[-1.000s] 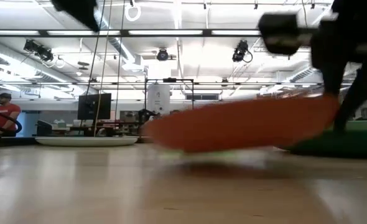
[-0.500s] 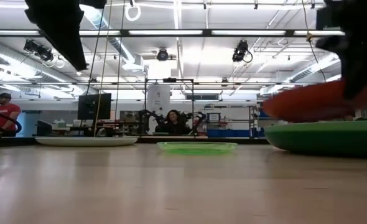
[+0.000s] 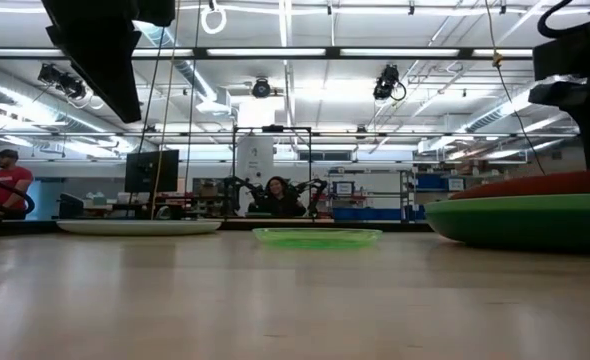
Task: Stack plastic plates
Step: Stack the large dark orange plate on the large dark blue plate, then stack the large pile of plates on the large sky blue plate
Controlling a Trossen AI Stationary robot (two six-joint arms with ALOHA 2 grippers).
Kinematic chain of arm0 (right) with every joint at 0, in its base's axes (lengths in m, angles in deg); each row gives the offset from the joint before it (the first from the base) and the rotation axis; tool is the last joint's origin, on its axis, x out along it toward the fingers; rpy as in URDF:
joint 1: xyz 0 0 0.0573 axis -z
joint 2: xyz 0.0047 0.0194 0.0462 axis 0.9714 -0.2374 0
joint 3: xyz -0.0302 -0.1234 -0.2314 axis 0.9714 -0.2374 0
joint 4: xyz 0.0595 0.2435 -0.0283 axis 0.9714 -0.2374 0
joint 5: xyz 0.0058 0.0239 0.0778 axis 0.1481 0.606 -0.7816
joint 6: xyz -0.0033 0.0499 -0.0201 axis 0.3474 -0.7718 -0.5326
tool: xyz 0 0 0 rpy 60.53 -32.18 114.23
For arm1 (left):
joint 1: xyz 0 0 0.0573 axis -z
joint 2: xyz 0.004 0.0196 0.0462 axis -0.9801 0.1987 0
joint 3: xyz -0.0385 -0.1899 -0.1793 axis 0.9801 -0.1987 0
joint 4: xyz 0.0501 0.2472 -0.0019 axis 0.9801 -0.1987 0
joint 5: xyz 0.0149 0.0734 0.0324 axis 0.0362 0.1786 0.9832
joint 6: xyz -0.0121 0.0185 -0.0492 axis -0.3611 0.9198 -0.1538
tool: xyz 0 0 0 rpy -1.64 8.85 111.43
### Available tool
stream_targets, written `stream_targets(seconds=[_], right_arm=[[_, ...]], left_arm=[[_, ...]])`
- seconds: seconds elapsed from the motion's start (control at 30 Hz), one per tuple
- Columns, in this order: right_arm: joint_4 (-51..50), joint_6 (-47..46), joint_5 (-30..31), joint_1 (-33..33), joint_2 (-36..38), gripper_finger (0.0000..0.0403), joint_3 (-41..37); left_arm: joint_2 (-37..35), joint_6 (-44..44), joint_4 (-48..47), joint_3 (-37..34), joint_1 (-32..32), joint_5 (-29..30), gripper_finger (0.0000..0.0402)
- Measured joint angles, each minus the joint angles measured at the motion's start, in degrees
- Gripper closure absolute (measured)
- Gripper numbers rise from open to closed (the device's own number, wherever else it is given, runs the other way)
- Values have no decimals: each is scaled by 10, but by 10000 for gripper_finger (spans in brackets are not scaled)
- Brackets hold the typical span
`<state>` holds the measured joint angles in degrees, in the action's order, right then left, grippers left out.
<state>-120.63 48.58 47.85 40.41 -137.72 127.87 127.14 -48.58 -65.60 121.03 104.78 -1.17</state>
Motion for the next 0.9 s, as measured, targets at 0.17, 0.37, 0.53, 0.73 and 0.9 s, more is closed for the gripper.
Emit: stream_targets(seconds=[0.17, 0.37, 0.53, 0.73, 0.9], right_arm=[[-19, -14, -15, -15, 0, 228, 72], [29, -30, 33, -76, -25, 195, 90], [21, -52, 36, -87, -95, 205, 73], [22, -45, 31, -80, -163, 213, 73], [24, -64, 31, -64, -202, 231, 73]], left_arm=[[0, 0, 1, 0, -5, -7, 116], [0, 1, 47, 0, 25, -20, 116], [0, 60, 182, 0, 62, -3, 116], [3, 104, 268, 0, 81, 33, 116], [41, 221, 415, 0, 84, 39, 116]])
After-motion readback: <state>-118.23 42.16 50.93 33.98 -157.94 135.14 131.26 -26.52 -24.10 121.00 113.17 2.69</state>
